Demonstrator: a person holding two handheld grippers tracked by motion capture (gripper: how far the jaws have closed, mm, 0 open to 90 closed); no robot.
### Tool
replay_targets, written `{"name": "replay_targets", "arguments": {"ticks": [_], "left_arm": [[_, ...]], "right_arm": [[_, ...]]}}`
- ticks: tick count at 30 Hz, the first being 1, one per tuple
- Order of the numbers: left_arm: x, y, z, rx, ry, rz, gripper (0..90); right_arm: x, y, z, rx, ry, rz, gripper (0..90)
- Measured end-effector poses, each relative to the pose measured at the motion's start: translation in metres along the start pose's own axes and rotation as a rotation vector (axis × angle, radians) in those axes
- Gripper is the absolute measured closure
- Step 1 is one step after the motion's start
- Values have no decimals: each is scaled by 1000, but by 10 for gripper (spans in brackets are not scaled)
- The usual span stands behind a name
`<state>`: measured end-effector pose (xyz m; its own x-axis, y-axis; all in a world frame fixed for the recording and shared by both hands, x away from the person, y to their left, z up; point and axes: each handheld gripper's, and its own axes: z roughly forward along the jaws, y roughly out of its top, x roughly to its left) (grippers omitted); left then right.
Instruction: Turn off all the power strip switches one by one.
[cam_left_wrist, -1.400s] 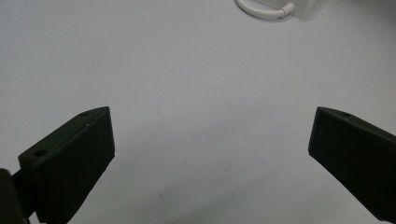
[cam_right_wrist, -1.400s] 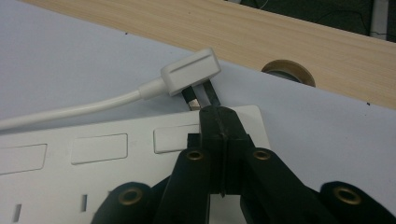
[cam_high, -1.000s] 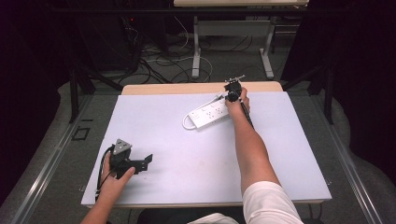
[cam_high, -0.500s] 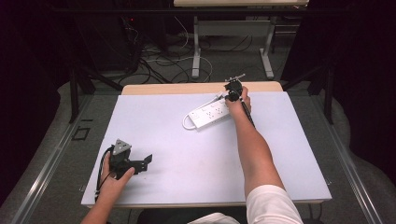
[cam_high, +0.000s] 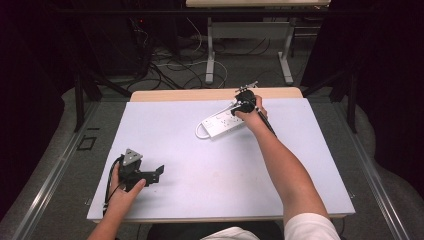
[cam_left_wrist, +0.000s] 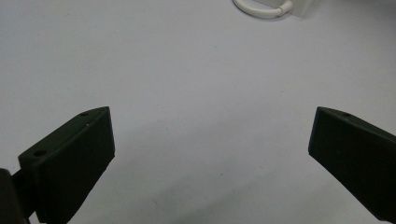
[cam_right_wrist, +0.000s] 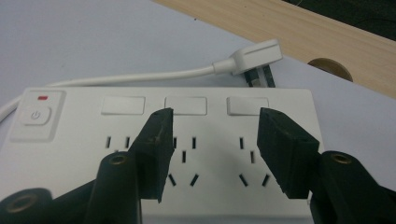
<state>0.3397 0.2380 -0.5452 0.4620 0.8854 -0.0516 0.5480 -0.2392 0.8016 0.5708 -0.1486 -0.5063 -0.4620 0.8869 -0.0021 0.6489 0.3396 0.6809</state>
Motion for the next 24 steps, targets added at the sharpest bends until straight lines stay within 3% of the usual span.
{"name": "replay_targets", "arguments": {"ticks": [9, 14, 19, 24], "left_arm": [[-1, 3, 1, -8, -6, 7, 2], [-3, 4, 3, -6, -12, 6, 2], [-3, 6, 6, -3, -17, 14, 2], [-5, 8, 9, -11, -21, 20, 2]], "right_arm": [[-1, -14, -35, 29, 47, 25, 466], [-6, -23, -55, 36, 57, 14, 463], [-7, -39, -68, 18, 24, -25, 328], [-7, -59, -82, -7, 52, -29, 292]]}}
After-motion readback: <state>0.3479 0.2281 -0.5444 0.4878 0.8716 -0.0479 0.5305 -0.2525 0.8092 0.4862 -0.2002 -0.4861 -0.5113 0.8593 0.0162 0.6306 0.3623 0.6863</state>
